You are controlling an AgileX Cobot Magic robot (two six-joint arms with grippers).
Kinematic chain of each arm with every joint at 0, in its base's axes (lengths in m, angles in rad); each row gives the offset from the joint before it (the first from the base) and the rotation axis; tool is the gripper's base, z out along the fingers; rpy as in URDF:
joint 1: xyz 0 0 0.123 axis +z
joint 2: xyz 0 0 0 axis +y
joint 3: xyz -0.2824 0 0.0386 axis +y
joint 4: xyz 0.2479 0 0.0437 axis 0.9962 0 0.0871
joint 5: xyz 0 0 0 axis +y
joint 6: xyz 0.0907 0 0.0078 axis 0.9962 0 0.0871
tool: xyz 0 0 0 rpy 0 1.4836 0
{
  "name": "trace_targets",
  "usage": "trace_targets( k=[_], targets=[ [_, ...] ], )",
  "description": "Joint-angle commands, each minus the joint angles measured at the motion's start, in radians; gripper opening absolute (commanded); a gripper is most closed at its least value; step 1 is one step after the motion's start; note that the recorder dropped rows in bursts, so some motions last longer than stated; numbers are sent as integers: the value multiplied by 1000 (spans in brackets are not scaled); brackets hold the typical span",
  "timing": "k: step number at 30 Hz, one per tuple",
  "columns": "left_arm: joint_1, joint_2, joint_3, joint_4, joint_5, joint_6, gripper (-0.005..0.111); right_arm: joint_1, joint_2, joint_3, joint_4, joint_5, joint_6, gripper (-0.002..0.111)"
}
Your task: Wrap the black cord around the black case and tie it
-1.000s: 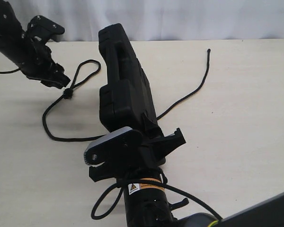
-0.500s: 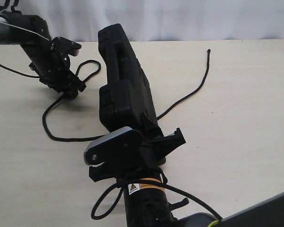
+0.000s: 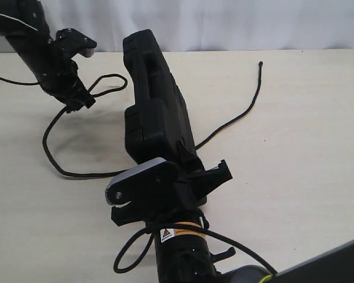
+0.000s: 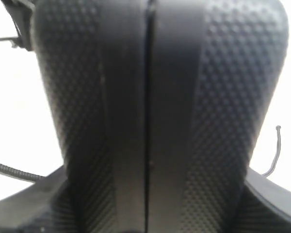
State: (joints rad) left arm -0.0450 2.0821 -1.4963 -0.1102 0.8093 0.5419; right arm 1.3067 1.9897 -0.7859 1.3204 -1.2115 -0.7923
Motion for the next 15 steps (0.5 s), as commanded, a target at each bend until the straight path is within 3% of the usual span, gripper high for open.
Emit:
trace_targets(
  k=[1, 2, 4, 8, 11, 12, 15],
  targets=[
    [-3, -207, 248, -15, -235, 95, 0, -22, -18, 16, -5, -10, 22, 4],
    [-3, -304, 362, -60, -333, 182, 0, -38, -36, 44, -30, -10, 41, 4],
    [-3, -408, 475, -152, -427, 314, 0, -54, -74, 83, -55, 4, 88, 4],
    [-3, -626, 676, -403, -523, 629, 0, -151, -202, 182, -187, 184, 144, 4],
    [-3, -682, 688, -491, -361, 816, 0, -217, -251, 197, -291, 309, 163, 4],
    [-3, -685, 688, -529, -246, 909, 0, -228, -253, 197, -297, 312, 181, 4],
    [-3, -683, 688, -563, -128, 1016, 0, -228, -253, 197, -297, 305, 183, 4]
  ],
)
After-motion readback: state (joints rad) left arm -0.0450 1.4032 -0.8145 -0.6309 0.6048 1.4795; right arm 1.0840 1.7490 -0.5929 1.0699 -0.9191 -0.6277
